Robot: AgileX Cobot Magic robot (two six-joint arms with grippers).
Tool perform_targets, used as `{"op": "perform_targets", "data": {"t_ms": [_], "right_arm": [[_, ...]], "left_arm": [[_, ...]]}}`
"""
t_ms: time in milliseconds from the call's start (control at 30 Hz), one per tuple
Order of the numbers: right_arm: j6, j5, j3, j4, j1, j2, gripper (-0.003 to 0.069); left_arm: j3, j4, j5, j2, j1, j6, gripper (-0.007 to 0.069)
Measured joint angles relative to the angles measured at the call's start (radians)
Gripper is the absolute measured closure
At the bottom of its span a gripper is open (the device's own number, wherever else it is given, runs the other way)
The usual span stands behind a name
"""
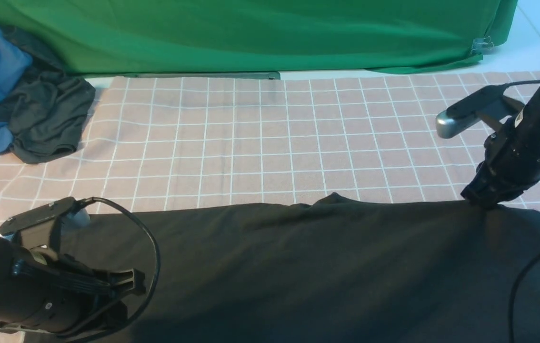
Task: Fold a long-sleeved shirt over a pink coffee tablecloth.
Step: 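Pull the folded dark garment lengthwise by its ends to straighten it flat on the table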
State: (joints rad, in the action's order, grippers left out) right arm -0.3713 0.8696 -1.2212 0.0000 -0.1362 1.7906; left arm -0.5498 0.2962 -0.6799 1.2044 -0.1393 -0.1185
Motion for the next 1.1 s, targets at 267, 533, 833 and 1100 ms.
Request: {"op": "perform_targets", "data": {"t_ms": [267,533,833,1100], "right_arm": [[0.023,-0.170,0.001,-0.009,0.000,0.052,0.0613],[0.032,-0.267,0.001,-0.011,0.000,0.102,0.0585],[0.092,-0.311,-0.012,-0.039,0.000,0.047,0.0366],[0.177,-0.062,-0.021,-0.078,0.023,-0.106,0.0473]], "left_arm": [[0.000,0.000,-0.009,0.000,0.000,0.000,0.0611],[0.000,0.000,-0.017,0.000,0.000,0.000,0.0611],[0.000,0.000,-0.020,0.000,0.000,-0.001,0.0611],[0.000,0.000,-0.025,0.000,0.000,-0.001,0.0611]]}}
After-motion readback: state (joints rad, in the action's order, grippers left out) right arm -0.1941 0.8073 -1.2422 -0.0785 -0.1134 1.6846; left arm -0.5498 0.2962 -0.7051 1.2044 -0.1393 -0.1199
